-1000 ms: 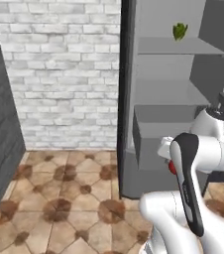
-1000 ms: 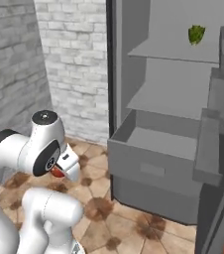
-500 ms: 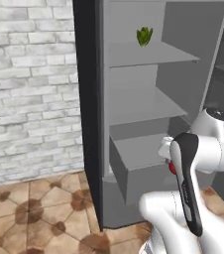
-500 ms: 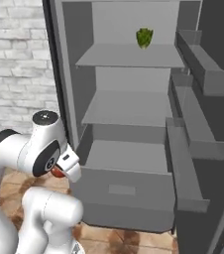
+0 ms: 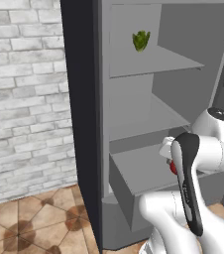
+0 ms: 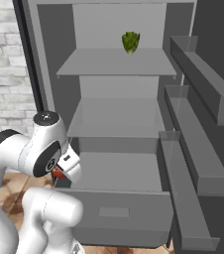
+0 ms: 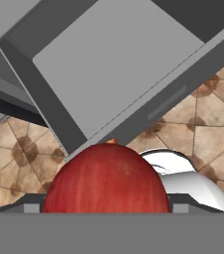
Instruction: Place the onion and lime inside the fridge drawer. Close the drawer after placing the vegetables.
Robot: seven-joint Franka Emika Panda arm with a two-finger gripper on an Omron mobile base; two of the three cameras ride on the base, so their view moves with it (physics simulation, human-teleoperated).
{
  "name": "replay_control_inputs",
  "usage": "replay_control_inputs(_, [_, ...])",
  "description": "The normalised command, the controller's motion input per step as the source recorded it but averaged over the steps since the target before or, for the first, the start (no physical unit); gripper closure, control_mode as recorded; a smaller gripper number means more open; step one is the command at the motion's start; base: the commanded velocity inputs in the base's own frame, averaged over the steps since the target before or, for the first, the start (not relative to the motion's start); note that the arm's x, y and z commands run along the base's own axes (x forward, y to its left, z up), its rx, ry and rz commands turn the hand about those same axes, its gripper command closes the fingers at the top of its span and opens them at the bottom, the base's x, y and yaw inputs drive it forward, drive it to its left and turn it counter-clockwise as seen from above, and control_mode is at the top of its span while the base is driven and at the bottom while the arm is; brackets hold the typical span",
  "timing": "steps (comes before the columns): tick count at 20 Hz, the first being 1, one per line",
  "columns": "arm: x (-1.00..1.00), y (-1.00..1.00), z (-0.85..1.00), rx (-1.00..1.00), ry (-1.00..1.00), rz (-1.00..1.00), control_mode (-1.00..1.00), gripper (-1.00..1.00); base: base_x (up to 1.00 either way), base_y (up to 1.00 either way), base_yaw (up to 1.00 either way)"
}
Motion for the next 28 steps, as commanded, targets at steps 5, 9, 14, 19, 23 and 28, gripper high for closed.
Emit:
replay_control_inputs(5, [0.16,0.0,-0.12,0.0,0.05,0.0,-1.0,1.0,0.18,0.0,0.0])
replay_control_inputs(9, [0.66,0.0,-0.59,0.0,0.17,0.0,-1.0,1.0,0.0,0.0,0.0])
replay_control_inputs(14, [0.74,0.0,-0.65,0.0,0.14,0.0,-1.0,1.0,0.0,0.0,0.0])
replay_control_inputs(19, [0.56,0.0,-0.66,0.0,0.03,0.0,-1.0,1.0,0.0,0.0,0.0])
replay_control_inputs(23, [0.37,0.0,-0.78,0.0,0.0,0.0,-1.0,1.0,0.0,0.0,0.0])
replay_control_inputs(28, [0.11,0.0,-0.95,0.0,0.0,0.02,-1.0,1.0,0.0,0.0,0.0])
